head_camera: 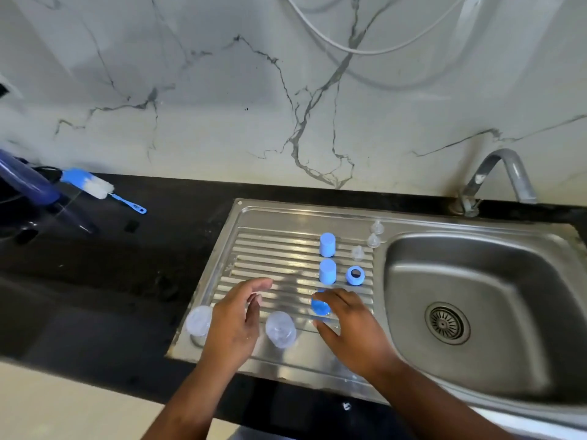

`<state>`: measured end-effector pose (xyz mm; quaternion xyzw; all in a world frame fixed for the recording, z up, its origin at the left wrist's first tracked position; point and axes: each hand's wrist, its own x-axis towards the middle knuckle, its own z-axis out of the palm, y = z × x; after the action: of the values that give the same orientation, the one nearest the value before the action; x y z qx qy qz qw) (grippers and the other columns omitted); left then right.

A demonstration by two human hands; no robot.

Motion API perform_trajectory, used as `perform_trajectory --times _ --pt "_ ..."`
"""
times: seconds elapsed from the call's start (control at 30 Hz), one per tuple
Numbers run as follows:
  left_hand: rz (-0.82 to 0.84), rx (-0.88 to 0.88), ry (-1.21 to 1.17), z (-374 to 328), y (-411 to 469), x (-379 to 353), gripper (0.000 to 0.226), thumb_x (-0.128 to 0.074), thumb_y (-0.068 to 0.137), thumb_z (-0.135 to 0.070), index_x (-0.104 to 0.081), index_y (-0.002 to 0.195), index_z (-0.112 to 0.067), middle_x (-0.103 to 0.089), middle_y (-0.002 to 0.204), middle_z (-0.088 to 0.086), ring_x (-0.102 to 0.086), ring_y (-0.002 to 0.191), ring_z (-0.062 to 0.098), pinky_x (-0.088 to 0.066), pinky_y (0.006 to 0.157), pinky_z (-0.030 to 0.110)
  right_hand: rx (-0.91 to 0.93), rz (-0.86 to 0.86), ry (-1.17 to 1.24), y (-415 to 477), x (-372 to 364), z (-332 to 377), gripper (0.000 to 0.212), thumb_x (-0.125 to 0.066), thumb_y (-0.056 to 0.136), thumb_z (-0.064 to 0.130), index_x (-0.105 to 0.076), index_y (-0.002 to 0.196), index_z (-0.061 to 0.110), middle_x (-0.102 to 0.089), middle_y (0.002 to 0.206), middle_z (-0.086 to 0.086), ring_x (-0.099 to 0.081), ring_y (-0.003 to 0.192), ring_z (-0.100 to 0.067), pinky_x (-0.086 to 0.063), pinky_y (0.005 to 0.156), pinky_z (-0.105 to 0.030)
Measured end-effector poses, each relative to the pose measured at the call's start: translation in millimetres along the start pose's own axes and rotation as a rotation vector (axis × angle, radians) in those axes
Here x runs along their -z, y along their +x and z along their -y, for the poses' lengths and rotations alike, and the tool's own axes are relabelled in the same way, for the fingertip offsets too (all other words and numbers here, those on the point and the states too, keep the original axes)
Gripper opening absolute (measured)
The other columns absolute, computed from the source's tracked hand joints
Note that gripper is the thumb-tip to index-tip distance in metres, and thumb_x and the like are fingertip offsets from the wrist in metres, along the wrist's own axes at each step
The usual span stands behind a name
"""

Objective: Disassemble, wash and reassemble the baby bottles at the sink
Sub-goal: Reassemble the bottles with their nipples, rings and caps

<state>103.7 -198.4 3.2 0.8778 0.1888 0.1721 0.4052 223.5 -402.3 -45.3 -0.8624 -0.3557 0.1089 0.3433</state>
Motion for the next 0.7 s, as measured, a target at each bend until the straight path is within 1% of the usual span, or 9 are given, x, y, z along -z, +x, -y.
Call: perform_trajectory --times 0.07,0.13,0.23,0.3,0.37,0.47,0.57,0.63,0.7 --pt "0.0 0.0 -0.01 2 3 14 0.038 -0.055 0.1 0.0 -0.066 0.127 -0.023 -0.068 0.122 -0.02 -0.061 0.118 -0.004 -0.047 0.099 0.013 -0.007 -0.011 0.036 -3 -1 10 0.043 -0.071 0.092 0.032 -0.06 0.132 0.038 -0.051 0.129 0.024 -0.053 0.12 -0.003 -0.046 0.098 -0.021" --pt "0.006 -0.004 -0.033 10 6 31 0.037 -0.056 0.099 0.002 -0.067 0.127 -0.021 -0.069 0.121 -0.019 -0.061 0.117 -0.005 -0.046 0.099 0.011 0.003 -0.015 0.047 -2 -3 22 0.043 -0.071 0.092 0.03 -0.06 0.132 0.038 -0.053 0.129 0.023 -0.052 0.12 -0.003 -0.047 0.099 -0.022" --pt "0.015 0.017 -0.086 32 16 60 0.033 -0.059 0.099 0.0 -0.068 0.125 -0.018 -0.071 0.12 -0.016 -0.063 0.115 -0.005 -0.049 0.099 0.014 0.023 -0.033 0.046 7 -9 40 0.04 -0.07 0.093 0.03 -0.06 0.13 0.039 -0.058 0.128 0.019 -0.053 0.118 -0.002 -0.049 0.098 -0.023" --pt "0.048 0.053 -0.132 52 21 82 0.031 -0.062 0.098 -0.005 -0.068 0.124 -0.02 -0.071 0.119 -0.016 -0.064 0.114 -0.004 -0.05 0.098 0.015 0.01 -0.051 0.05 16 -16 58 0.039 -0.07 0.093 0.029 -0.06 0.128 0.041 -0.058 0.126 0.022 -0.053 0.115 0.002 -0.047 0.095 -0.017" --pt "0.099 0.075 -0.134 72 25 98 0.03 -0.066 0.097 -0.016 -0.068 0.125 -0.024 -0.07 0.119 -0.019 -0.062 0.115 -0.005 -0.051 0.098 0.016 -0.004 -0.07 0.076 21 -22 75 0.037 -0.071 0.092 0.026 -0.062 0.126 0.039 -0.057 0.122 0.026 -0.051 0.11 0.009 -0.041 0.093 -0.009" --pt "0.264 0.084 -0.058 108 28 121 0.045 -0.072 0.087 -0.043 -0.061 0.13 -0.037 -0.063 0.127 -0.027 -0.053 0.123 -0.011 -0.044 0.101 0.017 -0.037 -0.11 0.117 31 -39 99 0.035 -0.072 0.092 0.022 -0.066 0.124 0.036 -0.056 0.119 0.029 -0.051 0.103 0.013 -0.036 0.089 -0.003" --pt "0.47 0.057 0.026 134 26 125 0.071 -0.078 0.074 -0.064 -0.052 0.138 -0.047 -0.047 0.14 -0.031 -0.039 0.132 -0.013 -0.036 0.105 0.018 -0.054 -0.134 0.11 37 -50 118 0.033 -0.072 0.093 0.023 -0.066 0.123 0.036 -0.056 0.117 0.031 -0.056 0.099 0.007 -0.04 0.085 -0.004" --pt "0.554 0.003 0.106 145 20 120 0.083 -0.084 0.069 -0.063 -0.046 0.142 -0.05 -0.036 0.142 -0.036 -0.031 0.133 -0.015 -0.031 0.106 0.015 -0.068 -0.143 0.101 40 -55 129 0.033 -0.072 0.093 0.025 -0.065 0.123 0.037 -0.056 0.115 0.03 -0.059 0.096 -0.001 -0.044 0.082 -0.007" --pt "0.565 -0.059 0.179 151 14 112 0.082 -0.086 0.072 -0.049 -0.043 0.142 -0.052 -0.033 0.139 -0.041 -0.031 0.131 -0.015 -0.027 0.108 0.011 -0.076 -0.143 0.089 41 -57 136 0.032 -0.072 0.094 0.026 -0.065 0.123 0.037 -0.057 0.116 0.029 -0.061 0.095 -0.003 -0.046 0.08 -0.009"
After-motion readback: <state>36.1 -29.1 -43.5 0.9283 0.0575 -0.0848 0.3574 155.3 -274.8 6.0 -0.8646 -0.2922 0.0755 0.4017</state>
